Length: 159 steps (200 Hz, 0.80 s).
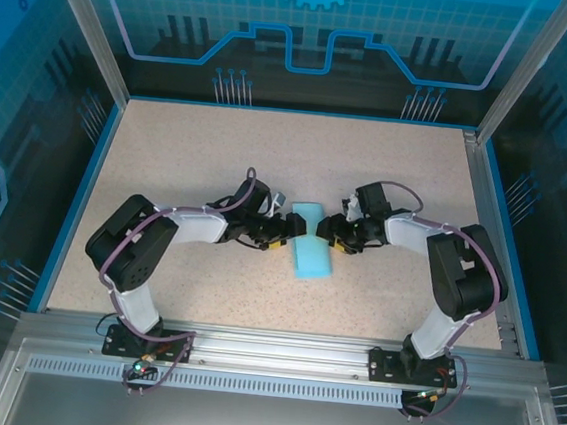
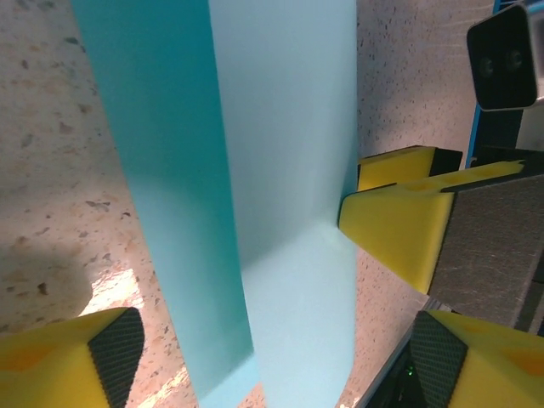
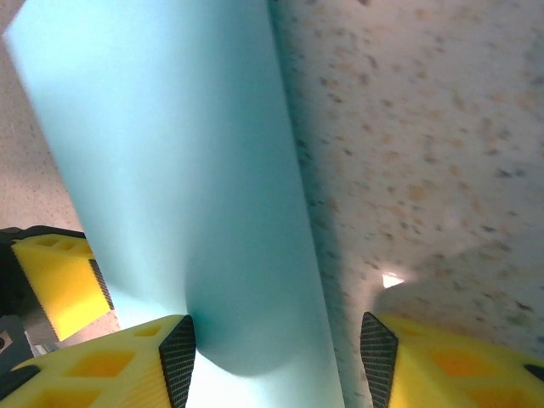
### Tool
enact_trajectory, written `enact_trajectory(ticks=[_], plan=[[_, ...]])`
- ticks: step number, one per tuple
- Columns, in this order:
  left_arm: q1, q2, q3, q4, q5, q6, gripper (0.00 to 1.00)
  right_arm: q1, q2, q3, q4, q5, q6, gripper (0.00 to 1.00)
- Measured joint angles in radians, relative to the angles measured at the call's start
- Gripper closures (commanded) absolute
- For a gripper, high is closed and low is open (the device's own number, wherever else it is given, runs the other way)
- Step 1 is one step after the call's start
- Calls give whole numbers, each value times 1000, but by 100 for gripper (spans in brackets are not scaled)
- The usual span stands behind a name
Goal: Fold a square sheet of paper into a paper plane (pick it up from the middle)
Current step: Fold the square sheet of paper in half at the center of the table.
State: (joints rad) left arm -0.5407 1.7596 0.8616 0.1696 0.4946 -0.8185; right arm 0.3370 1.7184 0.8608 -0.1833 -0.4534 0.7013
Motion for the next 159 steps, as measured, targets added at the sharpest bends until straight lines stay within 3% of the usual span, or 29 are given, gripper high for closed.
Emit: enact_trajectory(ticks=[34,79,133,144,159], plan=[[-26,31,41,1,0,-14,38,-6,0,-11,3,-11,-4,43],[-46,72,70,1,1,-21,43,-6,0,-14,13,-31,-6,42],[-46,74,73,1,0,-21,64,-6,0,-16,21,-47,-6,42],[-46,74,73,1,0,-22,63,-6,0,-16,21,-47,-6,42],[-46,74,73,1,0,-19,54,-6,0,-18,24,-48,-6,42]])
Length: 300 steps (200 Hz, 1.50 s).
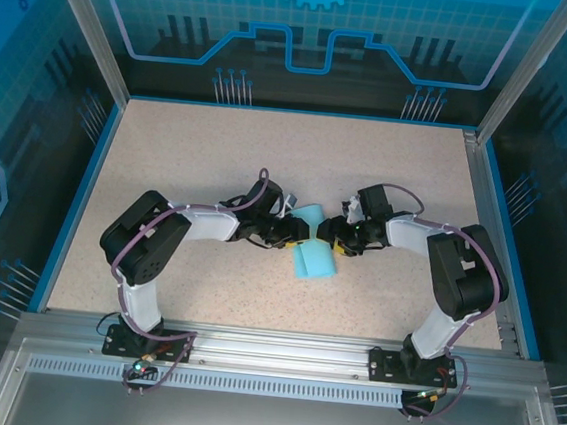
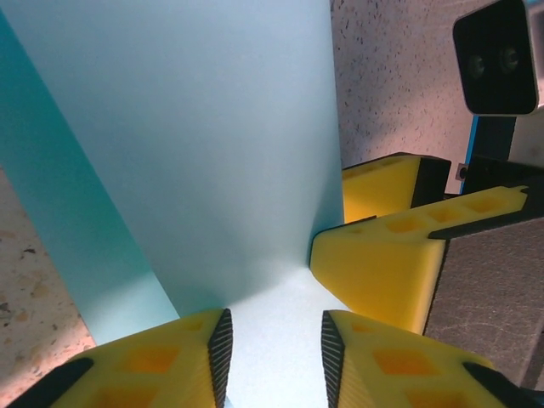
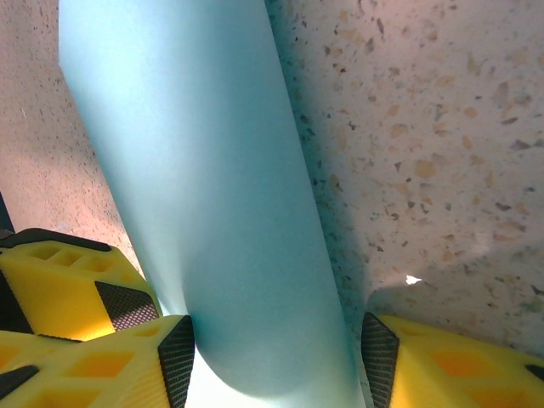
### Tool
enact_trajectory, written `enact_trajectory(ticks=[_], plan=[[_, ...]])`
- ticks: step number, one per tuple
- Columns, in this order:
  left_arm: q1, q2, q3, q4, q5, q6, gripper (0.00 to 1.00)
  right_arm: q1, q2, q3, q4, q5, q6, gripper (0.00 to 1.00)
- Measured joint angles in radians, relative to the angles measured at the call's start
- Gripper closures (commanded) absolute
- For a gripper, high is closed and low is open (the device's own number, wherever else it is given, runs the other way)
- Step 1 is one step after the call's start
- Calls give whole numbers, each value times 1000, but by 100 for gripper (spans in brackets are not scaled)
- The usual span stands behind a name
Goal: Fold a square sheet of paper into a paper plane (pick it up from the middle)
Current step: Fold the square sheet of paper in half at the center of the table, then hold the square sheet of paper at the center of the table.
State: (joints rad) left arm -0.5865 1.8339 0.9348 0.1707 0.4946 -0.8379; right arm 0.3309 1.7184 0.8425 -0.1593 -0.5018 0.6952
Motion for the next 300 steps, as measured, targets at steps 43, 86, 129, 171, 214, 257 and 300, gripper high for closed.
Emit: enact_trajectory(ticks=[43,86,129,171,214,257,300], plan=[[0,-15,-2,-14,-36,-1,40,0,0,-5,2,1,0,43],[4,-84,-23,-31,-68,-3,34,0,0,-5,-9,12,0,43],[10,-74,-33,-26,-61,-38,32,0,0,-5,-8,15,5,43],[9,-12,-33,15,-41,-81,31,0,0,-5,-7,15,15,43],[6,-1,-33,28,-26,-88,32,0,0,-5,-6,14,23,42],[0,29,-27,63,-10,-119,33,0,0,-5,-5,15,30,42],[-4,39,-27,89,1,-141,44,0,-3,-13,7,16,42,42]])
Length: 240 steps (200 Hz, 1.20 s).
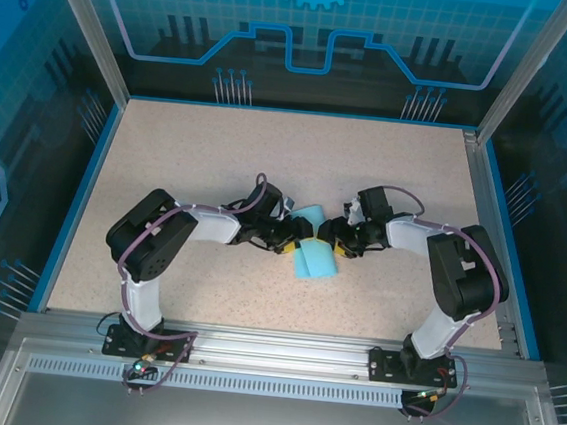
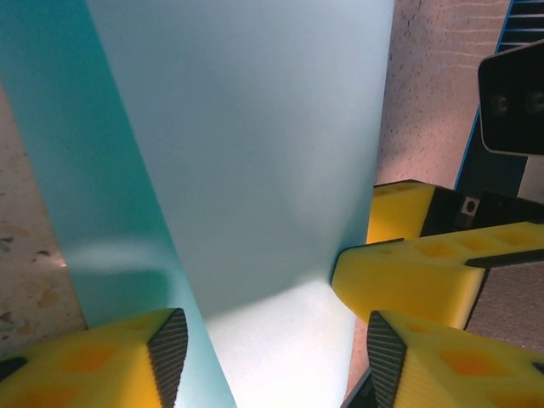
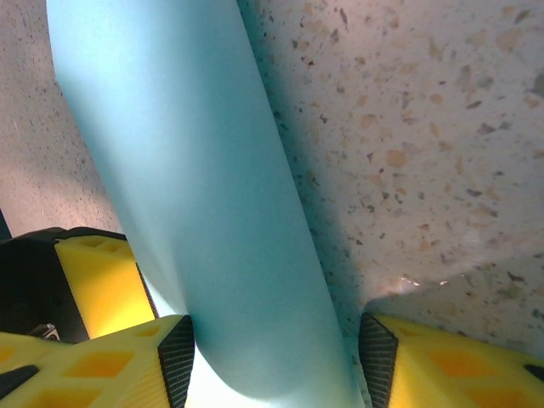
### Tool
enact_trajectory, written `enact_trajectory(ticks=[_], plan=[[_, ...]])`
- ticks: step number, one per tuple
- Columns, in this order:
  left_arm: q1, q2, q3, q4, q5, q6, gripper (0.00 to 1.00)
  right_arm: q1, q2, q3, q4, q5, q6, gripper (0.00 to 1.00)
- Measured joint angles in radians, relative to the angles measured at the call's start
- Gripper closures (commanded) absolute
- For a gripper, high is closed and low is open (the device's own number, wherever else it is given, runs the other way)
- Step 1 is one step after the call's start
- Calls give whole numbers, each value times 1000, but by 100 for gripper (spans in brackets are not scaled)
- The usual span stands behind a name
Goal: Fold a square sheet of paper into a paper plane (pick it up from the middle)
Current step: Hold the square sheet of paper at the center of the table.
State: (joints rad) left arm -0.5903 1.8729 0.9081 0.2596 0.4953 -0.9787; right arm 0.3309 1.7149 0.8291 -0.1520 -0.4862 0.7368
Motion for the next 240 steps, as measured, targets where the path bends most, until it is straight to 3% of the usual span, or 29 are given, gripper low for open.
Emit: enact_trajectory(ticks=[32,88,165,240], plan=[[-2,0,0,13,2,-13,58,0,-4,-11,16,0,11,42],[-1,0,20,-35,-1,28,94,0,-18,-14,19,7,10,39],[122,0,95,-237,72,234,95,1,-57,-5,-35,14,-69,39],[129,31,152,-351,157,358,91,31,-26,61,-64,6,-106,47]])
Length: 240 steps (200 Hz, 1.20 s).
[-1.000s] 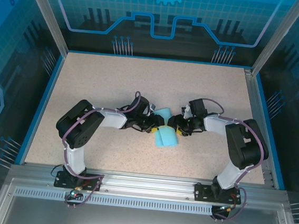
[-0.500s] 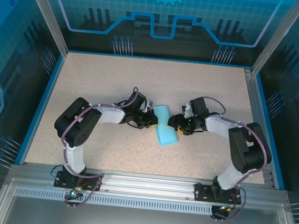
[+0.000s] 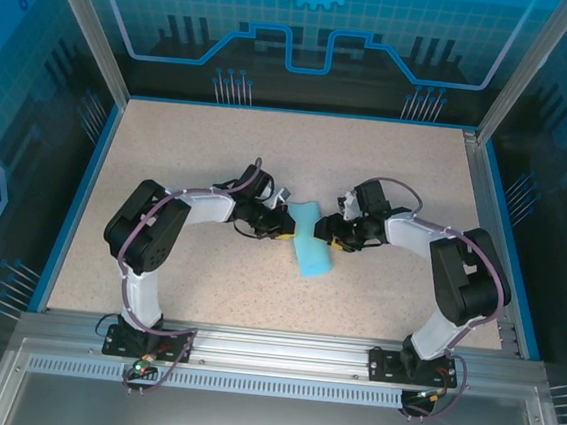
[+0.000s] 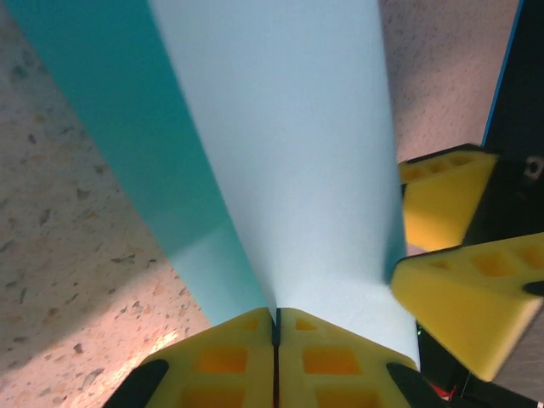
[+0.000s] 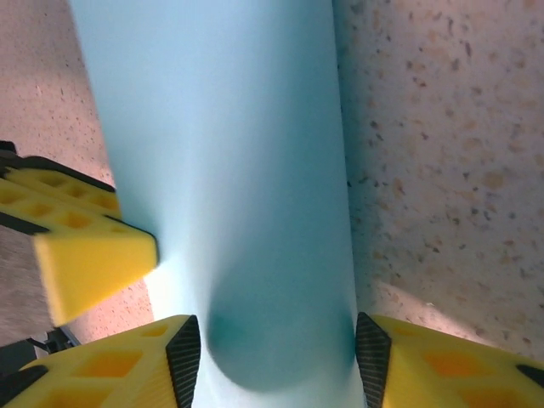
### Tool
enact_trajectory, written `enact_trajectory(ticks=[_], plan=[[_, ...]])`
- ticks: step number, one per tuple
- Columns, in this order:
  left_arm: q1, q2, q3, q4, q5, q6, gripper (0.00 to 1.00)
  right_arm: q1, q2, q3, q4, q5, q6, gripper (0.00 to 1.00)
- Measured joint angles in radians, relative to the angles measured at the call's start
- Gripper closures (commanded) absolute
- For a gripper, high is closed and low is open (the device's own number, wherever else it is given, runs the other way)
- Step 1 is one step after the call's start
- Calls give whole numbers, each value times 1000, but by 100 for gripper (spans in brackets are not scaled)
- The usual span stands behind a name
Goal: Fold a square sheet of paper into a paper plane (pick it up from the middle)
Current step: Hold the square sheet of paper at the center of the table.
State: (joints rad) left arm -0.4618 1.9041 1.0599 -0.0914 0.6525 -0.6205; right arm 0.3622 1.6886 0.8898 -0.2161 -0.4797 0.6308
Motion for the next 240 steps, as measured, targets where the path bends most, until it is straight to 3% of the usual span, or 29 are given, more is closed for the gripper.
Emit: enact_trajectory(ticks=[39,75,109,163,210,240], plan=[[0,1,39,-73,0,52,88,15,0,0,17,-8,20,57],[2,1,80,-129,5,99,88,46,0,-55,78,-7,84,59],[4,1,110,-204,8,154,87,86,0,-93,144,-7,160,59],[23,5,118,-266,11,204,87,110,-1,-84,115,65,176,44],[24,21,133,-277,11,212,86,110,-2,-71,89,97,172,44],[24,32,144,-286,11,224,86,110,-1,-43,84,99,161,50]])
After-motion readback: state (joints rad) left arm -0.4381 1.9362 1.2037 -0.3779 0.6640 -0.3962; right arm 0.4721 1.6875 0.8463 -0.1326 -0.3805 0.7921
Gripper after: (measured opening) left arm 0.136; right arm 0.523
